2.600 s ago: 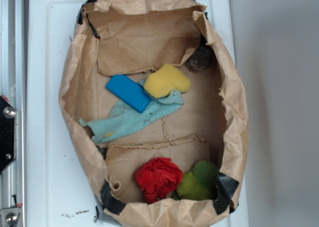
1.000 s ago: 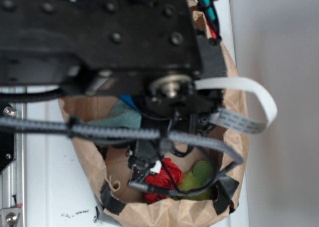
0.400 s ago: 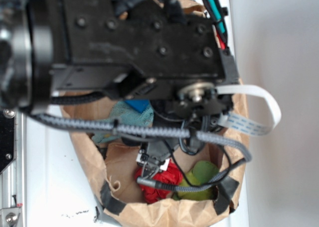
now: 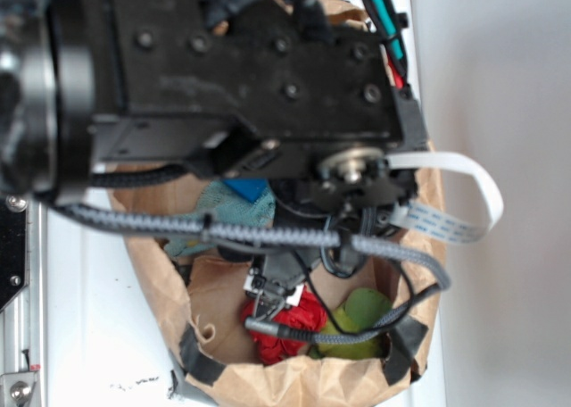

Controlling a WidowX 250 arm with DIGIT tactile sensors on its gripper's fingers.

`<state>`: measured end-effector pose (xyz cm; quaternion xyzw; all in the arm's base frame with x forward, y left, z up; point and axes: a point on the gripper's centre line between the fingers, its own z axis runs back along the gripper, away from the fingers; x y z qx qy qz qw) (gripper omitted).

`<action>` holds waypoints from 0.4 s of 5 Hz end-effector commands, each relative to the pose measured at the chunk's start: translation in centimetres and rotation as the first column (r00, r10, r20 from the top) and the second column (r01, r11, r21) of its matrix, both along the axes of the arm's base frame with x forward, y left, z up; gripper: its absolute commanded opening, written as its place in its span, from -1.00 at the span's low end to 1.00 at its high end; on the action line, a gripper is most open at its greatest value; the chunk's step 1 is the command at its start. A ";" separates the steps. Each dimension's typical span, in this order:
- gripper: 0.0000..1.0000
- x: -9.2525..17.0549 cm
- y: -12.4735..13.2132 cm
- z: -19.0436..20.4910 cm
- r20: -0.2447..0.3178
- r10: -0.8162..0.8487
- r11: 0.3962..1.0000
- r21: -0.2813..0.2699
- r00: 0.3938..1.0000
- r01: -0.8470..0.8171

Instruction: Grab the green animal.

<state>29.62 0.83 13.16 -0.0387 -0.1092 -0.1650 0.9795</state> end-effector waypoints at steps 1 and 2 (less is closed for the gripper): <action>1.00 1.7 -2.6 -2.3 0.091 -0.075 0.997 0.019 0.993 0.074; 1.00 2.2 -3.5 -3.5 0.067 -0.099 0.995 -0.008 0.993 0.100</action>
